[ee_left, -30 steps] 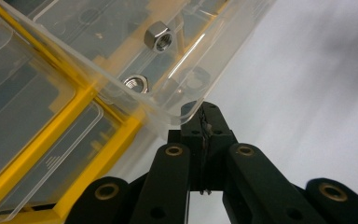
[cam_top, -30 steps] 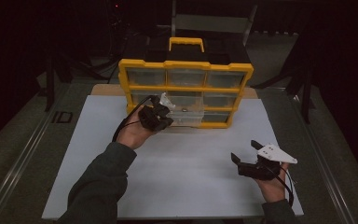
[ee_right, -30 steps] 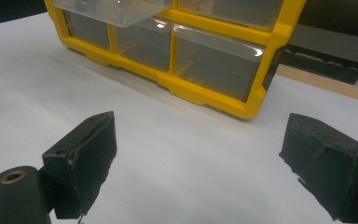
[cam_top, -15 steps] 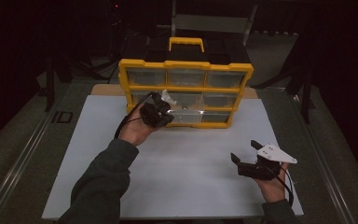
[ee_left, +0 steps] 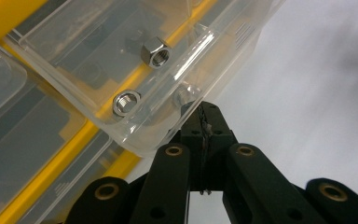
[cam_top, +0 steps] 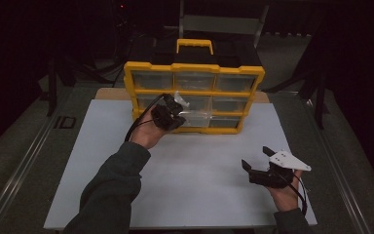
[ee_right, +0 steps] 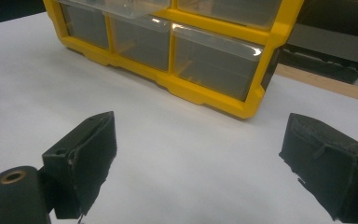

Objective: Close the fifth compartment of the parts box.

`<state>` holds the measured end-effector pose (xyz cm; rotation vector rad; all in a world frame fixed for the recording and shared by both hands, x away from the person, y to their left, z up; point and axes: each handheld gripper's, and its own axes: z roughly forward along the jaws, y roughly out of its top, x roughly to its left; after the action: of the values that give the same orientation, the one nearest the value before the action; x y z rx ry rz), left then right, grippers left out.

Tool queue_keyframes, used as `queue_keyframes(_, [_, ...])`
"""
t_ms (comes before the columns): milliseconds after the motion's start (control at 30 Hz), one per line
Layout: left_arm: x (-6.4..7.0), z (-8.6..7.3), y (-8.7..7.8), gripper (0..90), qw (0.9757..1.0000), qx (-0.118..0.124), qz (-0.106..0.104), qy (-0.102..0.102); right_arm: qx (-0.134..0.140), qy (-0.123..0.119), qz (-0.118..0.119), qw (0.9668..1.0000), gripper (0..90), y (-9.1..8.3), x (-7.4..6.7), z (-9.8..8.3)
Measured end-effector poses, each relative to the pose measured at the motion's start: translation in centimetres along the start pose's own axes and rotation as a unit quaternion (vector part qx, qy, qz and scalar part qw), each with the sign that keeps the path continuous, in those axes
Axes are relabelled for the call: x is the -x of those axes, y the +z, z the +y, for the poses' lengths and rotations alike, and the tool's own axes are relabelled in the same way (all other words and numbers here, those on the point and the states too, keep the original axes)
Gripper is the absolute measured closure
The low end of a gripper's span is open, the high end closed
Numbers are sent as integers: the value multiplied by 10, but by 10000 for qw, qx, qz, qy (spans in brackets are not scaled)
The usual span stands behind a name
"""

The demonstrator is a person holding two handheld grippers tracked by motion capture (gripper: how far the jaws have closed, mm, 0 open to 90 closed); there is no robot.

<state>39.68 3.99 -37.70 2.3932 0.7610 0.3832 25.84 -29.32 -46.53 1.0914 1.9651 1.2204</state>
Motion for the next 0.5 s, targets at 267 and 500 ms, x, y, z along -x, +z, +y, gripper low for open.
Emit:
queue_keyframes(267, [-4,3,3,897,10000,9,32,-69,-21,4,3,10000,103,1,0,0])
queue_keyframes(500, [-4,6,5,897,10000,-18,54,-44,-3,7,4,10000,103,0,1,-1])
